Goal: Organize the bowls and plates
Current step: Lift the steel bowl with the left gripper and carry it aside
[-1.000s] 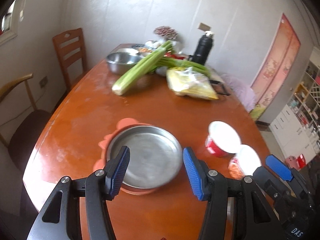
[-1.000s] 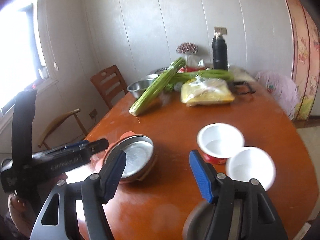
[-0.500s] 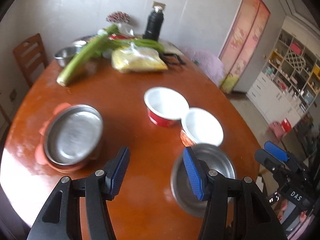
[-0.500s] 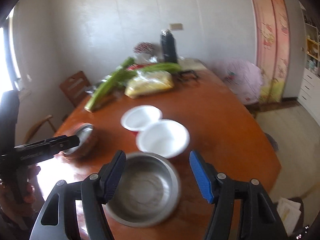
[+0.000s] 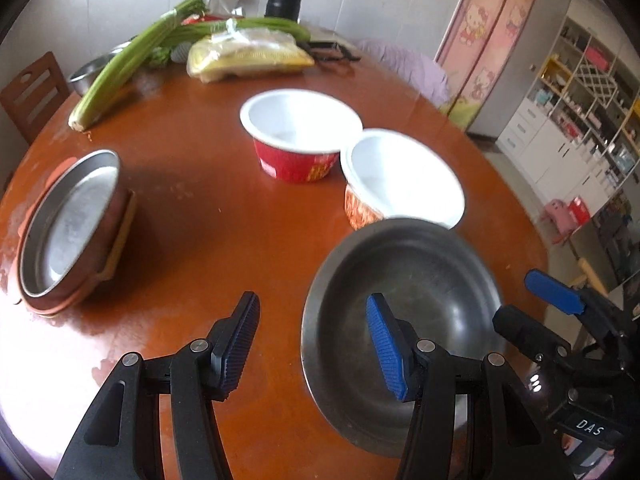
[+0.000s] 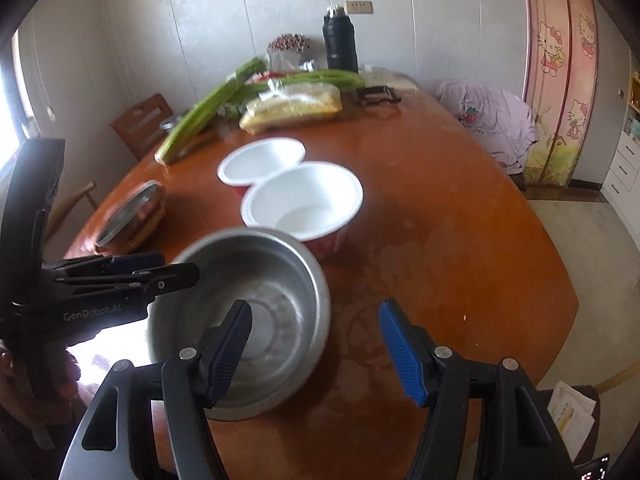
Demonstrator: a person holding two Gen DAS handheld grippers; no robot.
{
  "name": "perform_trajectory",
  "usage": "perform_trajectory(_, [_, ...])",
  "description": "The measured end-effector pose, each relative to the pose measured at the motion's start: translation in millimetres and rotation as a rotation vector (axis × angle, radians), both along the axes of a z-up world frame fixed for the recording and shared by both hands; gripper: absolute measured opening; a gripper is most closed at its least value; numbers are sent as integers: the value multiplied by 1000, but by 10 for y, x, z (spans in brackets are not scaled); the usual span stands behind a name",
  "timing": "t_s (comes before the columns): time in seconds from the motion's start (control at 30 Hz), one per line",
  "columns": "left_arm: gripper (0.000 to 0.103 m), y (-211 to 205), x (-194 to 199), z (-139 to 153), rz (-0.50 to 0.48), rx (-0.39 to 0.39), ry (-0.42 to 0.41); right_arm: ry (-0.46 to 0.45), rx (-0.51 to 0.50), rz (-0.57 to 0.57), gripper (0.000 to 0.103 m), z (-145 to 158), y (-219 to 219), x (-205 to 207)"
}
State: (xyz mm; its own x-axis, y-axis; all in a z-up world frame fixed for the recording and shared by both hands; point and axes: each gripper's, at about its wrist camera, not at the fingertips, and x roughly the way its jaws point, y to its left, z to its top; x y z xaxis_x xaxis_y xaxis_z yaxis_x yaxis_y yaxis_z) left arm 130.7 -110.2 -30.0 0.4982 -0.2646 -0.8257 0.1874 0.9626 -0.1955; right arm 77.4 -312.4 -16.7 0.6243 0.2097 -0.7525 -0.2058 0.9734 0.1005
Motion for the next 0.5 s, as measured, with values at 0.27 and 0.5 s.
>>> perform_trajectory(0.27, [57,-54,27,-117,-7,-4,27,20,-24,36,51,-195,59,25])
perform_trajectory(0.5, [47,-171,26,-185,-43,-12,57,50,-15,84,49,-304,217,36])
